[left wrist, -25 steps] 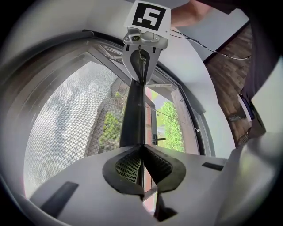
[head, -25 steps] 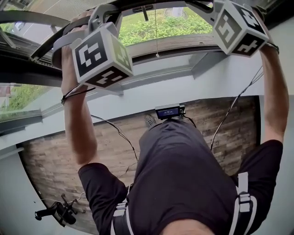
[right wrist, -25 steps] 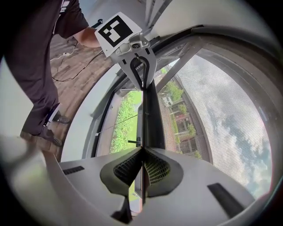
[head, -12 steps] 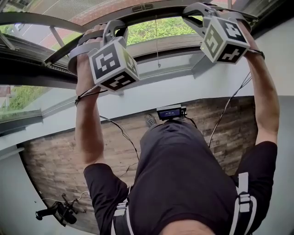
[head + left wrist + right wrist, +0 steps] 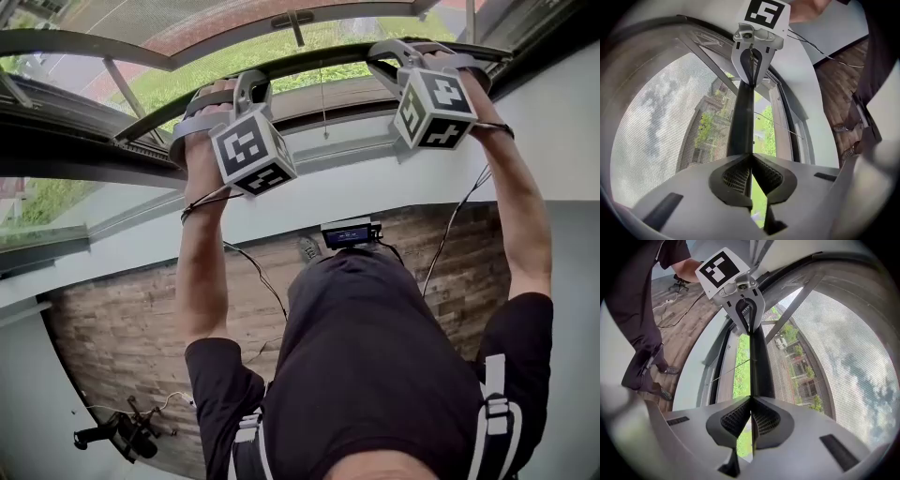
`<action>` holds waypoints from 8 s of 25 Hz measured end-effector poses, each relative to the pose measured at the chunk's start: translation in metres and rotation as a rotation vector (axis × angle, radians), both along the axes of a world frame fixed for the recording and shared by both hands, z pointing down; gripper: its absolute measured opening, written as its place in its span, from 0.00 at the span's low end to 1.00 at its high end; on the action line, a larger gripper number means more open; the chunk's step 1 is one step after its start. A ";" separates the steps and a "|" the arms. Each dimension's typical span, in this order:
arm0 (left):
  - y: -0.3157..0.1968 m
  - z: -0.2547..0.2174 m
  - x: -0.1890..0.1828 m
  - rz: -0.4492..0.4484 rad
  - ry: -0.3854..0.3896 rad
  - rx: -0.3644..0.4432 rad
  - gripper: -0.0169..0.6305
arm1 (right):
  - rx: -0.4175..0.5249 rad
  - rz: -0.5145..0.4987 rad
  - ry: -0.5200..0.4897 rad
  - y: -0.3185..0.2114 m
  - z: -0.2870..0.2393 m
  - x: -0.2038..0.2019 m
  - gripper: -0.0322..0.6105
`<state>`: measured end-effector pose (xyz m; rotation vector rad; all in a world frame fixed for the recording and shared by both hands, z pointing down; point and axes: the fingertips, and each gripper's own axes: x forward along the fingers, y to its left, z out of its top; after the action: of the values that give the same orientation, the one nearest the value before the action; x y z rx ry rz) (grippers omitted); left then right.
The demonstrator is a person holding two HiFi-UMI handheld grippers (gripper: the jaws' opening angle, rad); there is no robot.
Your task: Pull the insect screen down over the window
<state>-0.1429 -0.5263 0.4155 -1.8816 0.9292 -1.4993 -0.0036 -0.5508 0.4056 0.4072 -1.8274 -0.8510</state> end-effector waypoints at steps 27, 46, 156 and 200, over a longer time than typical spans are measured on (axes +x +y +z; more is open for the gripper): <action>0.011 0.132 0.005 -0.075 0.016 -0.171 0.06 | -0.139 0.074 0.051 0.016 0.128 0.008 0.08; 0.017 0.204 0.003 -0.117 0.023 -0.301 0.06 | -0.182 0.079 0.067 0.017 0.206 0.006 0.08; 0.455 0.013 -0.082 -0.103 2.365 -0.190 0.09 | -0.600 0.683 -1.358 0.449 0.119 0.101 0.08; 0.787 -0.107 -0.023 0.187 2.239 -0.122 0.09 | -0.708 0.552 -1.925 0.757 0.008 0.153 0.08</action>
<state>-0.1655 0.2604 0.3087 -3.0108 1.1373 1.4020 0.1491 0.2065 0.4134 1.4180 -3.1047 1.1040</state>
